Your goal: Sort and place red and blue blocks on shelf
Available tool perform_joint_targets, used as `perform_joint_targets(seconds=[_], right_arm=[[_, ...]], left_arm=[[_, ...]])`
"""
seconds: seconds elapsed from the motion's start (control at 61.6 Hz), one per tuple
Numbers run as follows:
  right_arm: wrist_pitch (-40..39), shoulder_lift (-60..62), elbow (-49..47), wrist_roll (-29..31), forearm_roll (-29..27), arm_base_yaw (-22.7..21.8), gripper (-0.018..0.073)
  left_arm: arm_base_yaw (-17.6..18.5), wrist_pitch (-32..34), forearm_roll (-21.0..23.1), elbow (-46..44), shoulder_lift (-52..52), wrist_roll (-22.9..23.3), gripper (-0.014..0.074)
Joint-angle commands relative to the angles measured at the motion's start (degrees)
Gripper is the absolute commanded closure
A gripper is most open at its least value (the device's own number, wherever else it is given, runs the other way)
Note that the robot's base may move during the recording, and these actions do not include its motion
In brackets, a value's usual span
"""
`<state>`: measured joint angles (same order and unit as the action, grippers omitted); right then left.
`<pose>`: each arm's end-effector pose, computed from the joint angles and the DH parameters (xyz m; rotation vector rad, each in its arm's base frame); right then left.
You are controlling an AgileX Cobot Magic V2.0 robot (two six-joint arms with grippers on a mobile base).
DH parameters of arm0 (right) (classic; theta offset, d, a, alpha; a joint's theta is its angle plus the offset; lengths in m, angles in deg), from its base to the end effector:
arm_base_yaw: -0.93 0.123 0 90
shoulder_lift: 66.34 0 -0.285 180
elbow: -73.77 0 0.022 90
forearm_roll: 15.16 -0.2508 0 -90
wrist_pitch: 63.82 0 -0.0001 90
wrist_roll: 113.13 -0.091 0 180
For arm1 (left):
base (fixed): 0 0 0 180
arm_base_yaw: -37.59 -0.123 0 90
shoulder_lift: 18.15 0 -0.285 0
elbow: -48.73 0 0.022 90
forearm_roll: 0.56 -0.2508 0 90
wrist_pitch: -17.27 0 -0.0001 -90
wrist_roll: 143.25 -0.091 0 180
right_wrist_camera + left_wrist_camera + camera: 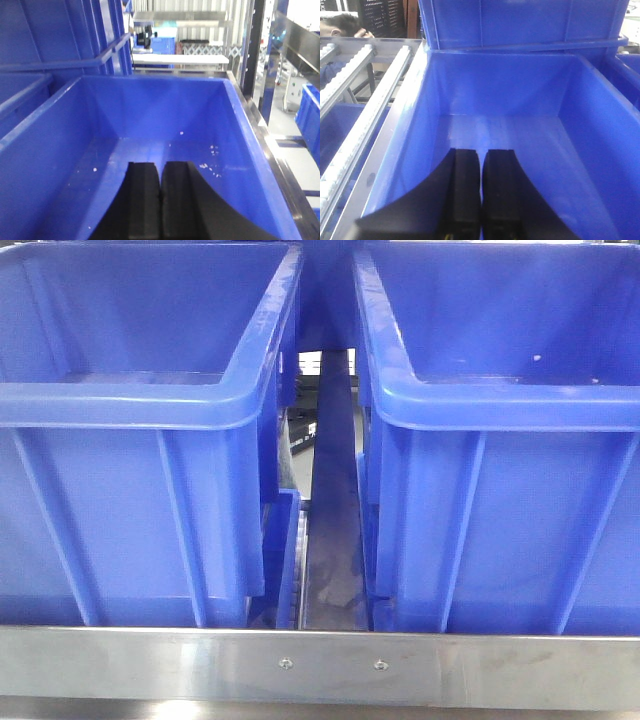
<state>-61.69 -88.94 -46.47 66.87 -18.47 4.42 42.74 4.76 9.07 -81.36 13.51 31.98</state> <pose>0.0730 0.0047 0.2963 -0.0041 1.4753 0.0979 0.0923 -0.0116 0.3248 0.0351 1.6410 -0.1604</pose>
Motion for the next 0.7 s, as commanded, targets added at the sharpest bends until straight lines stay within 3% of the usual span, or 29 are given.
perform_joint_targets(seconds=[0.0, 0.681], right_arm=[[-5.66, -0.42, -1.63, 0.6, -0.24, -0.27, 0.0503], [-5.73, 2.83, 2.17, 0.6, -0.24, -0.27, 0.0503]], left_arm=[[-0.08, 4.04, 0.67, -1.55, 0.23, -0.03, 0.0471], [-0.08, 3.79, 0.67, -1.55, 0.23, -0.03, 0.0472]])
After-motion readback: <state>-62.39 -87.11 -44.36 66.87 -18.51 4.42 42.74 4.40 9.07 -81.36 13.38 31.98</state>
